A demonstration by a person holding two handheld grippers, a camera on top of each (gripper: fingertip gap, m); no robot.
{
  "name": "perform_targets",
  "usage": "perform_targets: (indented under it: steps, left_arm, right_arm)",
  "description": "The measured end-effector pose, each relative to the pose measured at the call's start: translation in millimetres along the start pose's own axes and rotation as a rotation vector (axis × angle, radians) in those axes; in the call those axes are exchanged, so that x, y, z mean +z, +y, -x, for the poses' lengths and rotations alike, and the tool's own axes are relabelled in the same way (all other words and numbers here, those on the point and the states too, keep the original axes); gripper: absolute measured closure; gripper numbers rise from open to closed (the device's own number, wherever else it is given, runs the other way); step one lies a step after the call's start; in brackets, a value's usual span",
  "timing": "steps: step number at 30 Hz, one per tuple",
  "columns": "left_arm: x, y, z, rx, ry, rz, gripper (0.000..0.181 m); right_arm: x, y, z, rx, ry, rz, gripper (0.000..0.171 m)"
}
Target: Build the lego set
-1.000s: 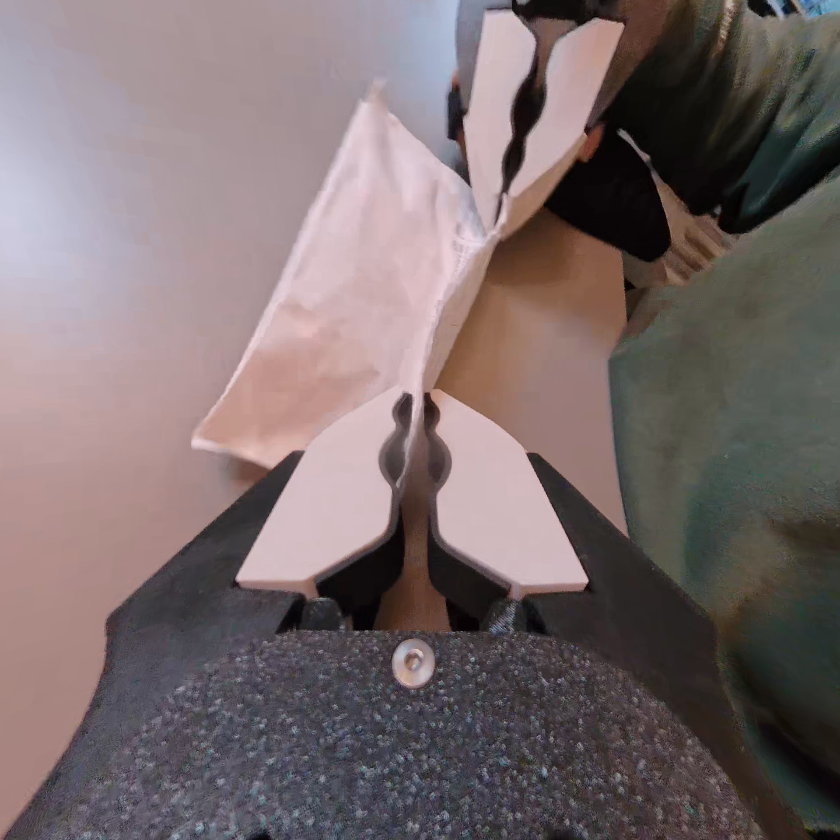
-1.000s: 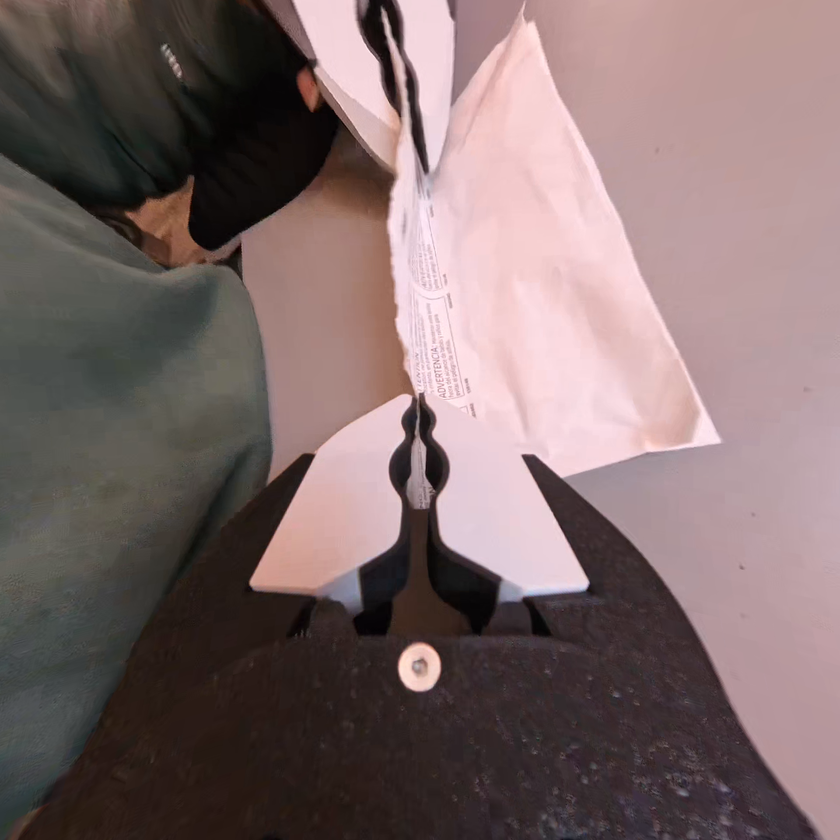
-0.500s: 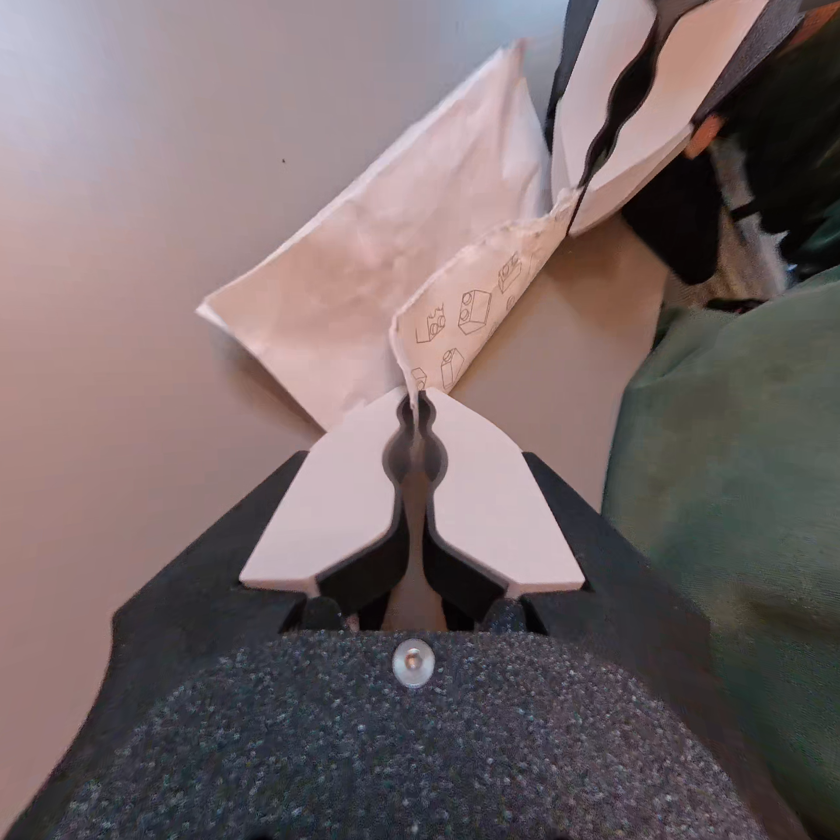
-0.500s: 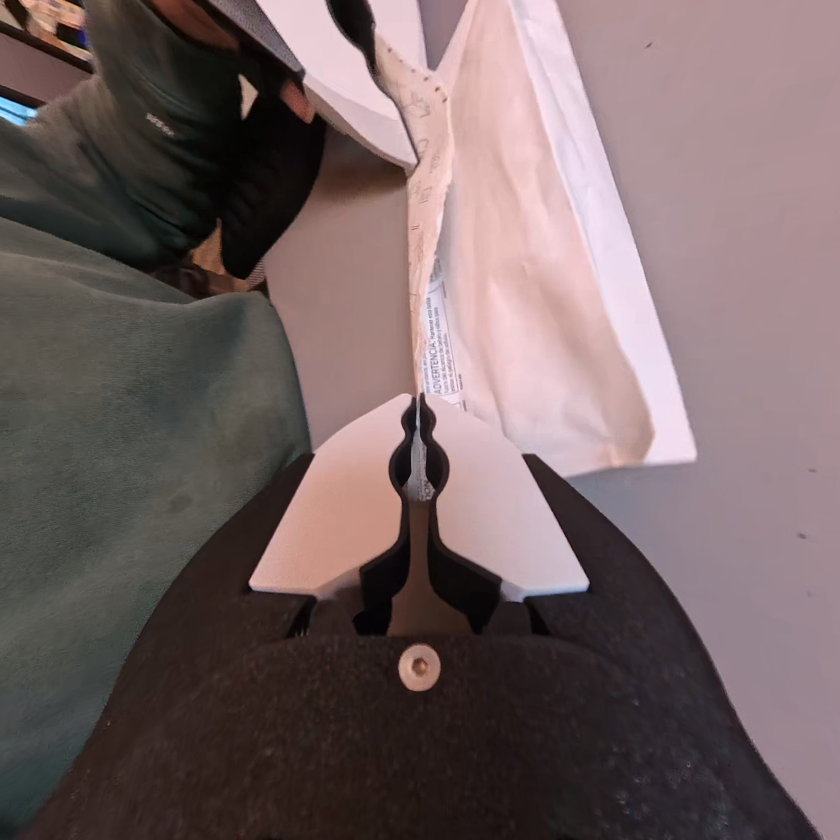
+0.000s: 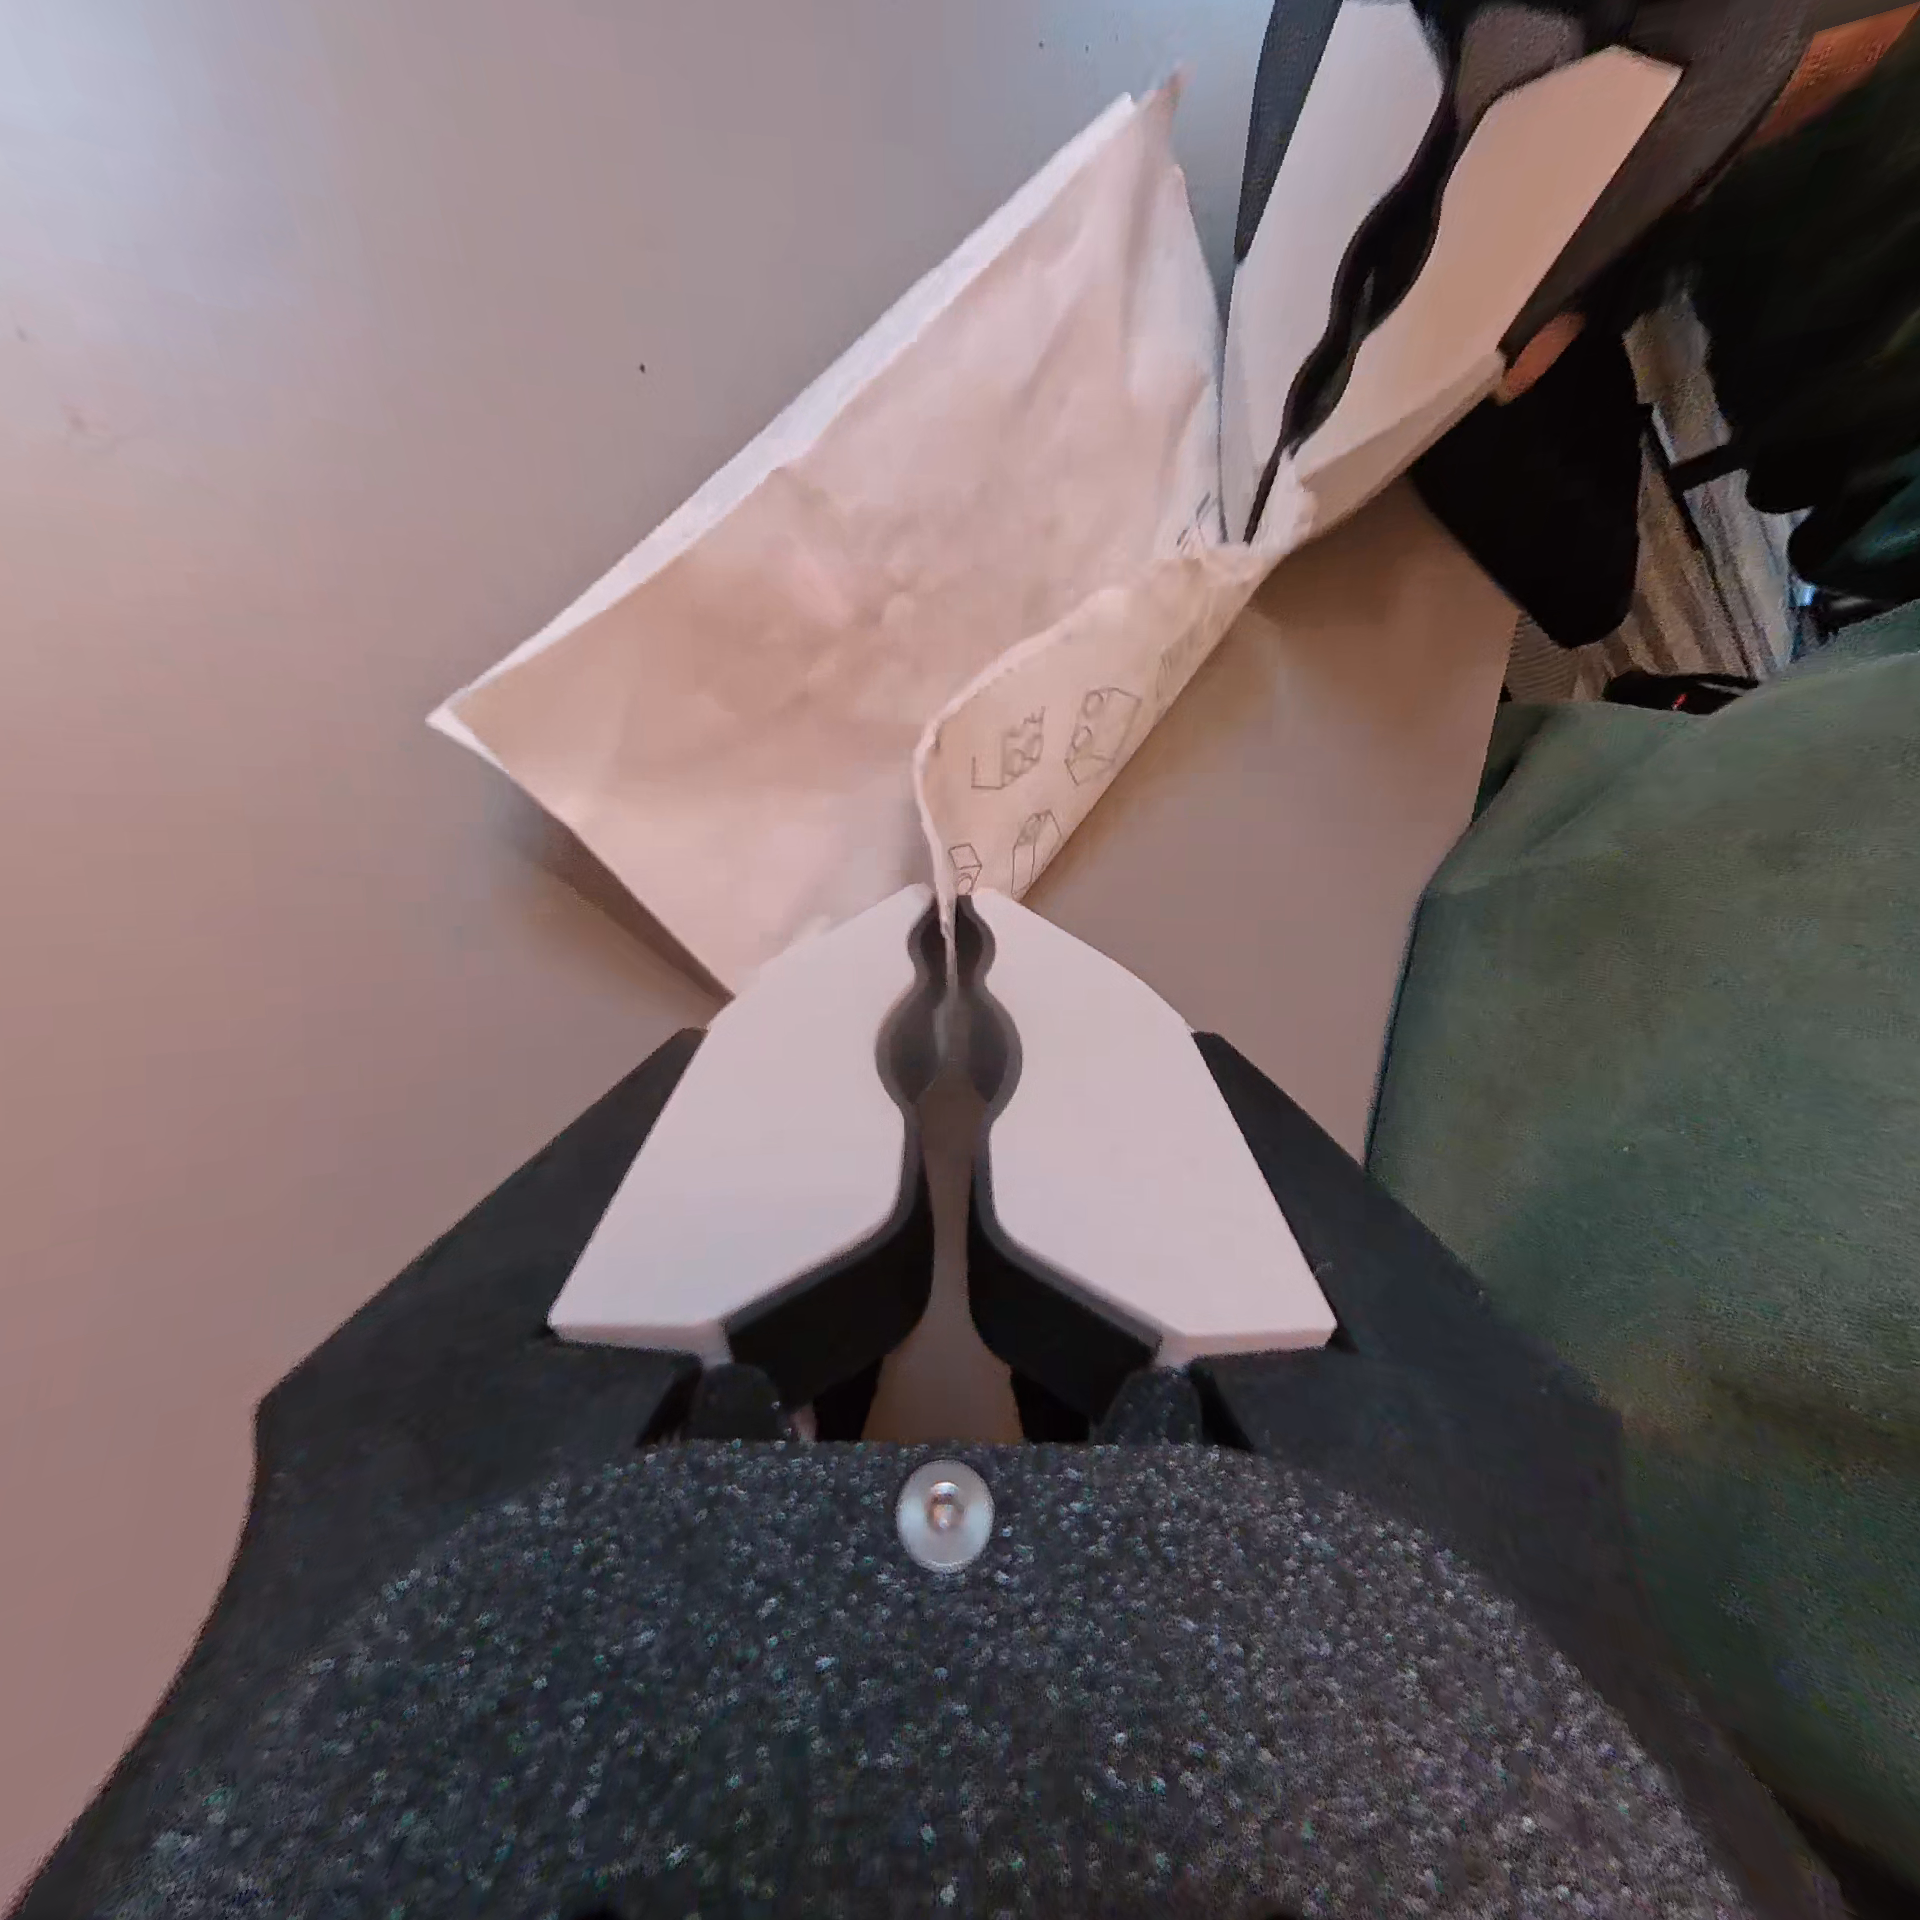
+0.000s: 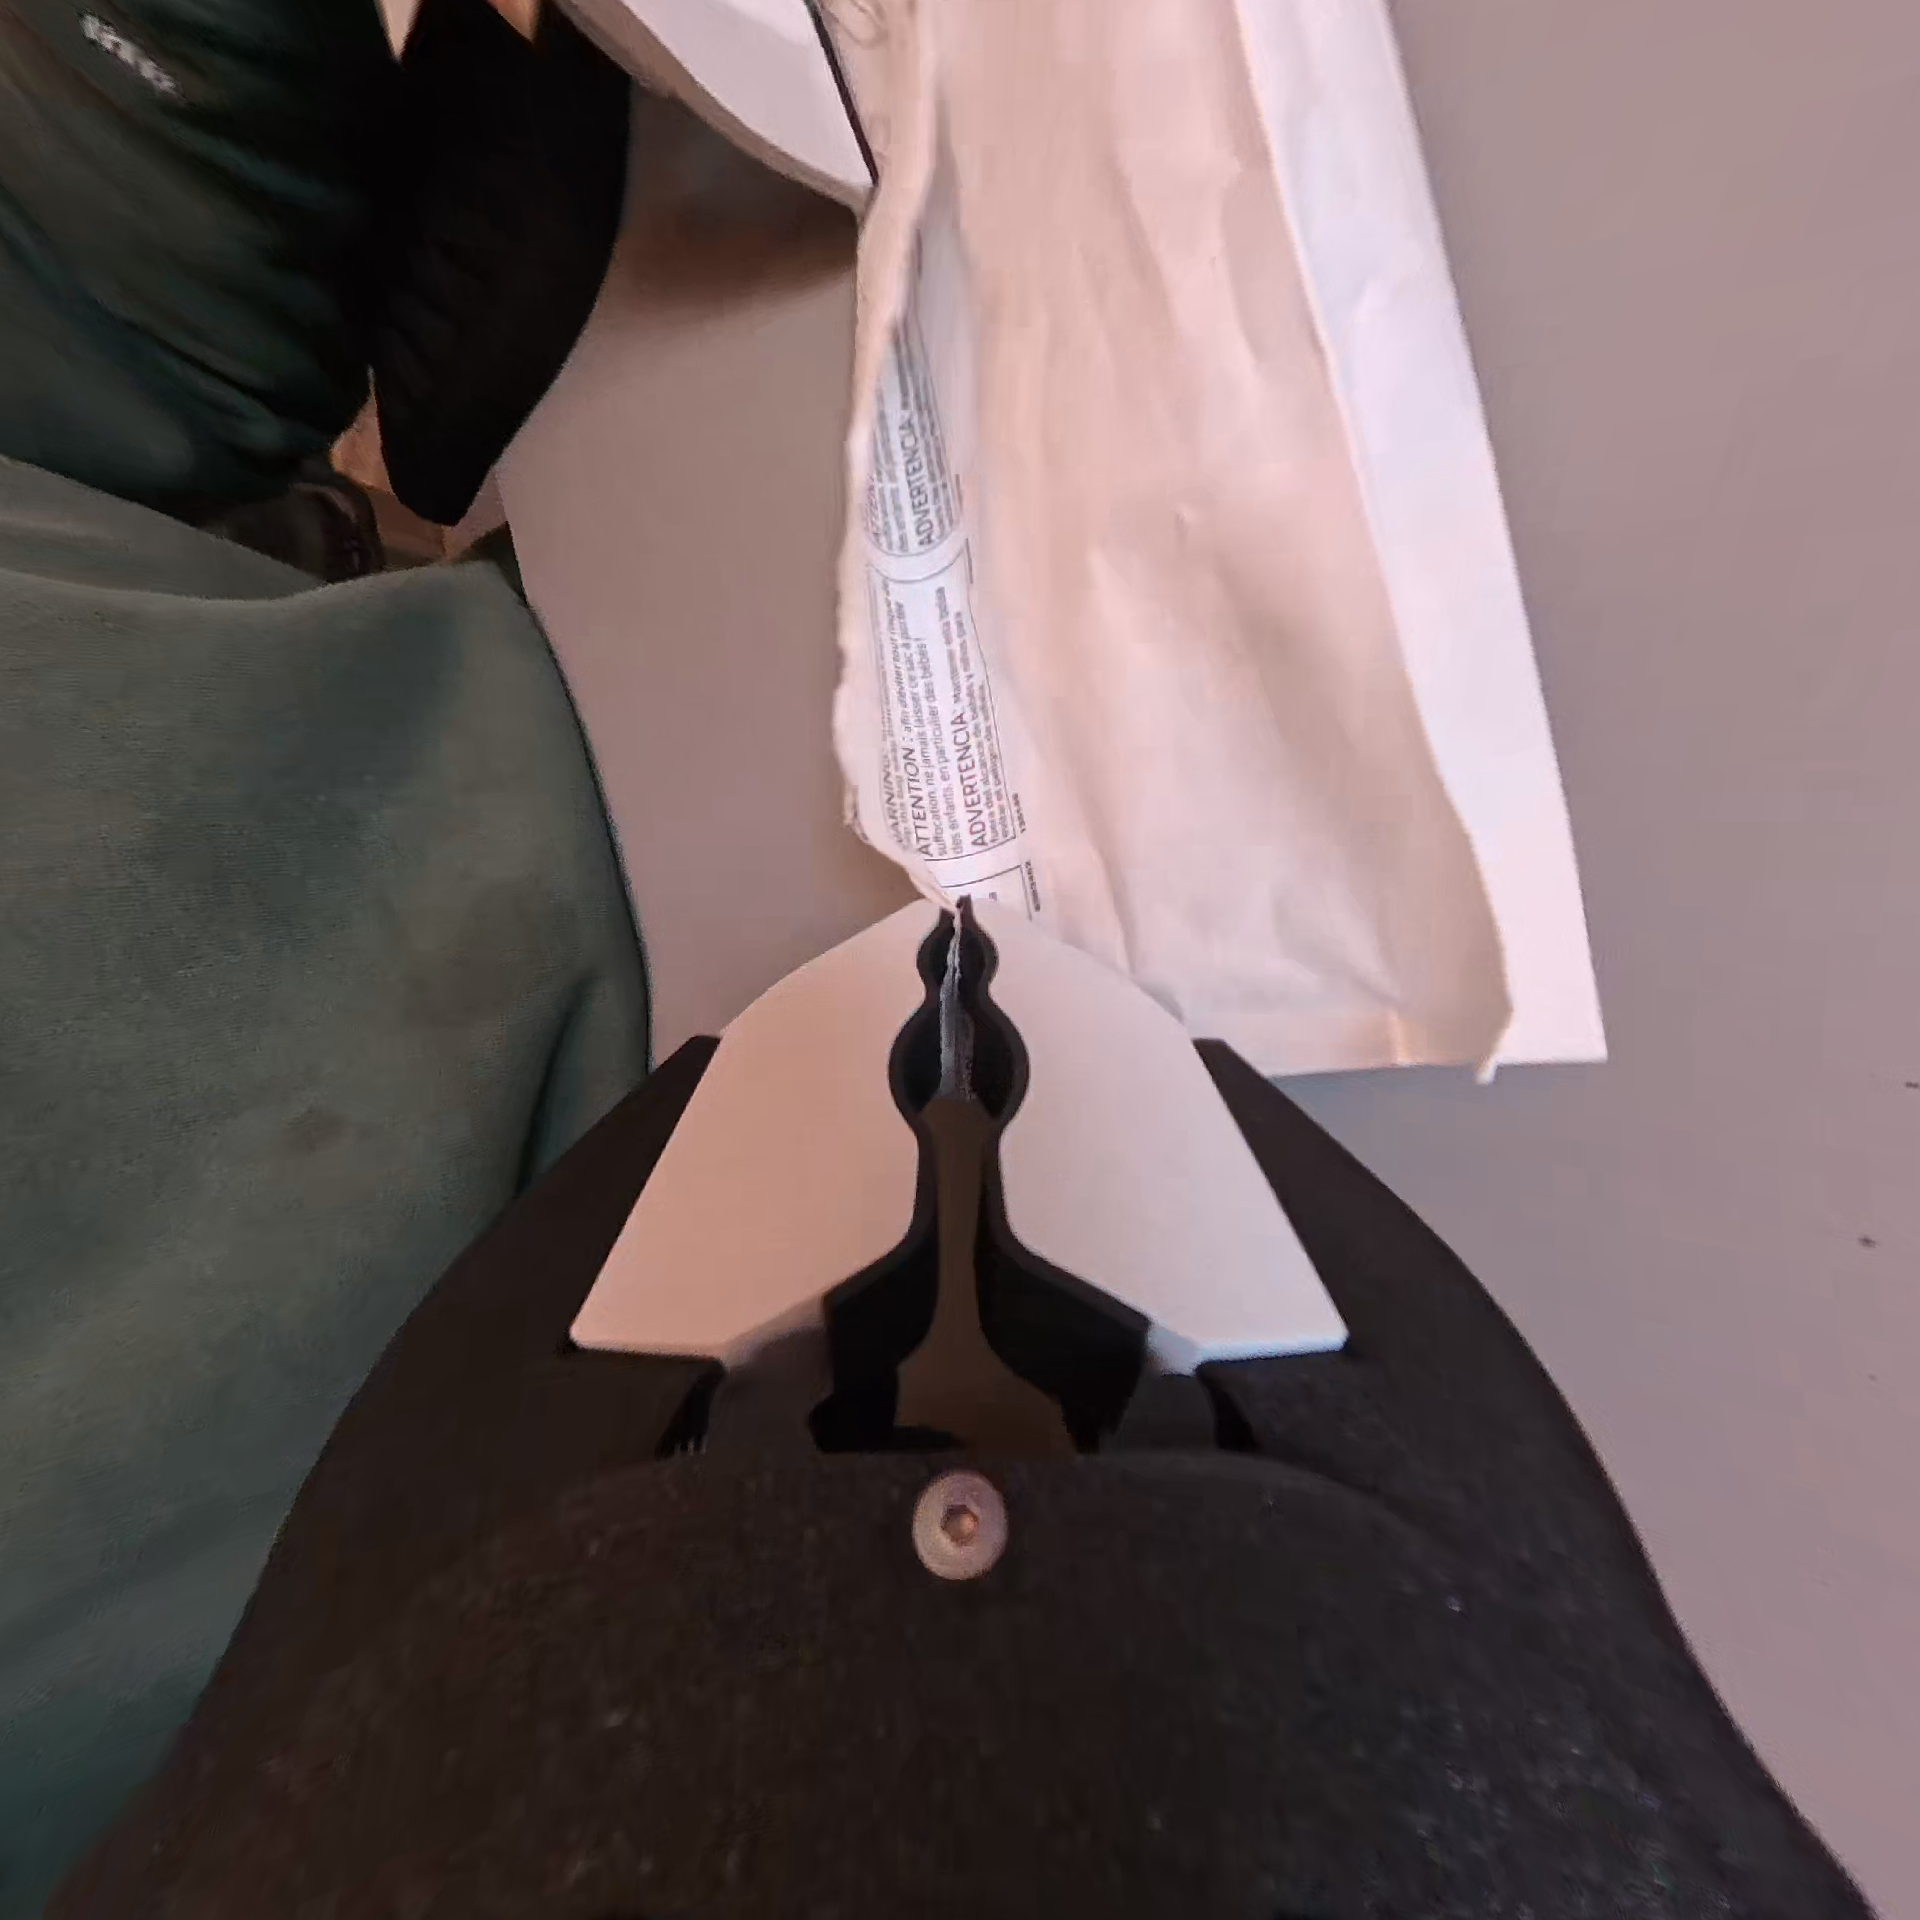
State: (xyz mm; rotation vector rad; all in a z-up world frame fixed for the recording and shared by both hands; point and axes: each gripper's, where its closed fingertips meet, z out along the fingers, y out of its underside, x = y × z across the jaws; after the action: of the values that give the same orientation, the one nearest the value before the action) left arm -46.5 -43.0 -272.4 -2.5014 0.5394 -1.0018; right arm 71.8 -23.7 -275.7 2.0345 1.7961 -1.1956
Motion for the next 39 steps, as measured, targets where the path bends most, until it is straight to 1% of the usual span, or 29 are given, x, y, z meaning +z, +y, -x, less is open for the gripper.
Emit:
perform_targets:
  steps: [2, 4, 6, 9, 11, 15, 18, 20, 22, 24, 26, 31, 34, 36, 38, 39]
  left_arm:
    - [-4, -5, -1, 0.006, -0.029, -0.039, 0.18]
    - [-9, -10, 3, 0.009, -0.064, -0.086, 0.174]
    - [-11, -13, 6, -0.016, -0.057, -0.128, 0.173]
    - [-9, -9, 9, -0.044, -0.052, -0.13, 0.179]
    - [-10, -8, 10, -0.064, -0.044, -0.122, 0.178]
    - [-7, -5, 6, -0.093, 0.022, -0.065, 0.181]
    - [-8, 2, 1, -0.116, 0.075, 0.022, 0.181]
    - [-7, 7, 1, -0.144, 0.105, 0.085, 0.181]
    - [-4, 12, 5, -0.152, 0.086, 0.144, 0.181]
    - [-3, 10, 6, -0.156, 0.084, 0.162, 0.181]
    - [-3, 8, 6, -0.15, 0.068, 0.16, 0.181]
    - [-2, 8, 6, -0.158, 0.059, 0.121, 0.181]
    - [-2, 7, 6, -0.163, 0.057, 0.1, 0.181]
    - [-2, 7, 6, -0.164, 0.054, 0.089, 0.18]
    - [-2, 7, 6, -0.17, 0.056, 0.075, 0.18]
    - [-2, 7, 6, -0.173, 0.059, 0.068, 0.18]
  right_arm:
    - [3, 1, 3, 0.008, 0.015, 0.017, 0.171]
    - [5, 2, 6, 0.022, -0.004, 0.031, 0.171]
    - [8, 3, 9, 0.034, -0.03, 0.035, 0.171]
    - [8, 3, 11, 0.036, -0.04, 0.03, 0.171]
    - [8, 5, 14, 0.061, -0.074, 0.027, 0.171]
    - [8, 9, 20, 0.062, -0.085, 0.033, 0.171]
    - [7, 11, 24, 0.081, -0.109, 0.01, 0.171]
    - [5, 10, 21, 0.074, -0.087, -0.017, 0.171]
    - [2, 5, 16, 0.053, -0.05, -0.065, 0.17]
    - [-2, 1, 11, -0.016, 0.008, -0.11, 0.167]
    - [-9, -2, 4, -0.078, 0.103, -0.152, 0.164]
    - [-36, -11, -17, -0.269, 0.443, -0.183, 0.155]
    - [-48, -30, -4, -0.383, 0.562, -0.236, 0.152]
    - [-51, -47, 16, -0.493, 0.603, -0.278, 0.152]
    - [-42, -63, 40, -0.612, 0.611, -0.294, 0.153]
    - [-30, -68, 50, -0.653, 0.588, -0.278, 0.155]
